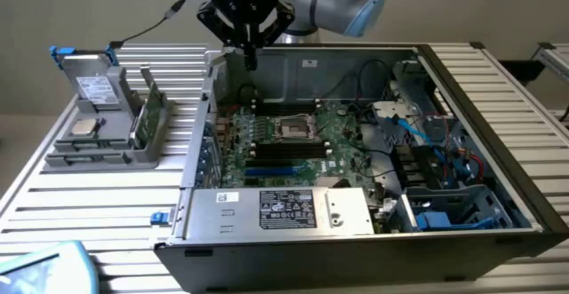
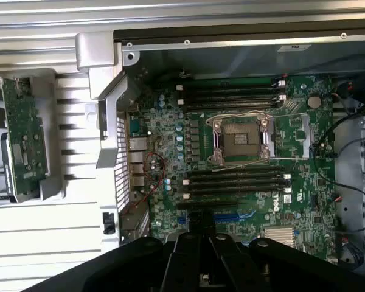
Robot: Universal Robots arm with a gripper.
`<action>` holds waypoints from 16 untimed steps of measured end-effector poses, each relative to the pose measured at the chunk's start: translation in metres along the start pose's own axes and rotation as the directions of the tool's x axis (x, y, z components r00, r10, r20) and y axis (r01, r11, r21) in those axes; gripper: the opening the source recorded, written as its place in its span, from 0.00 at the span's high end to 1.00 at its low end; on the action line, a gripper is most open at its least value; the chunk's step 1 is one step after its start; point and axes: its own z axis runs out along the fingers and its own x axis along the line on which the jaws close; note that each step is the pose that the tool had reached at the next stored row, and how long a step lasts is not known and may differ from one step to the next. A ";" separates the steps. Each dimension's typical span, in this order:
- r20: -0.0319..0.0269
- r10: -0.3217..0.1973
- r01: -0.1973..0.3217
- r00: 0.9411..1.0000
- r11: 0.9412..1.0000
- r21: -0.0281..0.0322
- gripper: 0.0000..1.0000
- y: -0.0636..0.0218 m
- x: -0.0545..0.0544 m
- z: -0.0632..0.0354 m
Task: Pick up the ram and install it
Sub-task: 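Reach for the ram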
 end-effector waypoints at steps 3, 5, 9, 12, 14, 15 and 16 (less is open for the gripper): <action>0.000 0.000 0.000 1.000 1.000 0.000 0.89 0.0000 0.000 0.0000; 0.000 0.000 0.000 1.000 1.000 0.000 0.89 0.0000 0.000 0.0000; 0.000 0.000 0.000 1.000 1.000 0.000 0.89 0.0000 0.000 0.0000; 0.000 0.000 0.000 1.000 1.000 0.000 0.89 0.0000 0.000 0.0000; 0.000 0.000 0.000 1.000 1.000 0.000 0.89 -0.0002 0.003 -0.0002; 0.000 0.000 0.000 1.000 1.000 0.000 0.89 -0.0004 0.006 -0.0002; 0.000 0.000 0.000 1.000 1.000 0.000 0.89 -0.0007 0.010 -0.0003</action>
